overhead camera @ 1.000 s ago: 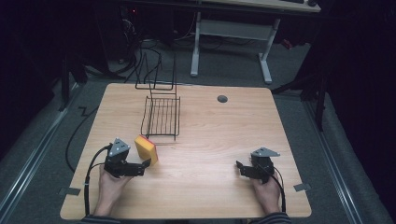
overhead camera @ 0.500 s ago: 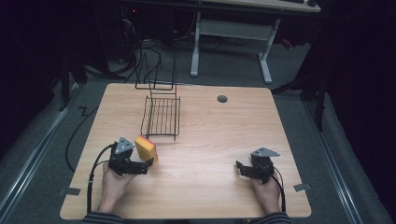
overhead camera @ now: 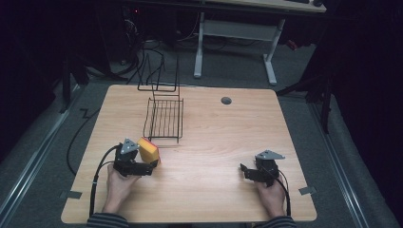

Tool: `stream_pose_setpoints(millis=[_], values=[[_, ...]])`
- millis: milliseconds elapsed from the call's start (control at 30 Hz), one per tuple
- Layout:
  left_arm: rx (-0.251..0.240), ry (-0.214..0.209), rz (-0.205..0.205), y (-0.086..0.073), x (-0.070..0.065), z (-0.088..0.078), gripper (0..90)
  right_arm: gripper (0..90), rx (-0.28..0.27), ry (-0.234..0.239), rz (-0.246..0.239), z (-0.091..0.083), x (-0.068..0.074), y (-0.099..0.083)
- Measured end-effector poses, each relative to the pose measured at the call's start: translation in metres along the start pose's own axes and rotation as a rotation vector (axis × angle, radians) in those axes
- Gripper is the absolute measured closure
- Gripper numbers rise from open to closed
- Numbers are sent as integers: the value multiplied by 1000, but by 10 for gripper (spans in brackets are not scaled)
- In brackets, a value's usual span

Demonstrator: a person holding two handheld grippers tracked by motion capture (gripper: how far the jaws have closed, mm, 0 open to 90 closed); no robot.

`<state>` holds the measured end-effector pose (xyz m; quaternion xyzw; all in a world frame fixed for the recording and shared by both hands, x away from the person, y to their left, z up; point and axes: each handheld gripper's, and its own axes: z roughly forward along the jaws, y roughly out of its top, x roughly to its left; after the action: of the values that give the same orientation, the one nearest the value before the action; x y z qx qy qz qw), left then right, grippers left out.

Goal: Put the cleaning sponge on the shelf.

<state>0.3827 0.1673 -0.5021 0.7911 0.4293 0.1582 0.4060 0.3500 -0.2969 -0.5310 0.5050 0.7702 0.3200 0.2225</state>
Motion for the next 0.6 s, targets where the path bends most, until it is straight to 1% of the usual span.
stream_pose_setpoints(millis=[167, 600], values=[[-3, 0, 2, -1, 0, 5, 1, 264, 0, 0, 0, 0, 0, 0], [10, 12, 4, -3, 1, 19, 19, 265, 1, 0, 2, 0, 0, 0]])
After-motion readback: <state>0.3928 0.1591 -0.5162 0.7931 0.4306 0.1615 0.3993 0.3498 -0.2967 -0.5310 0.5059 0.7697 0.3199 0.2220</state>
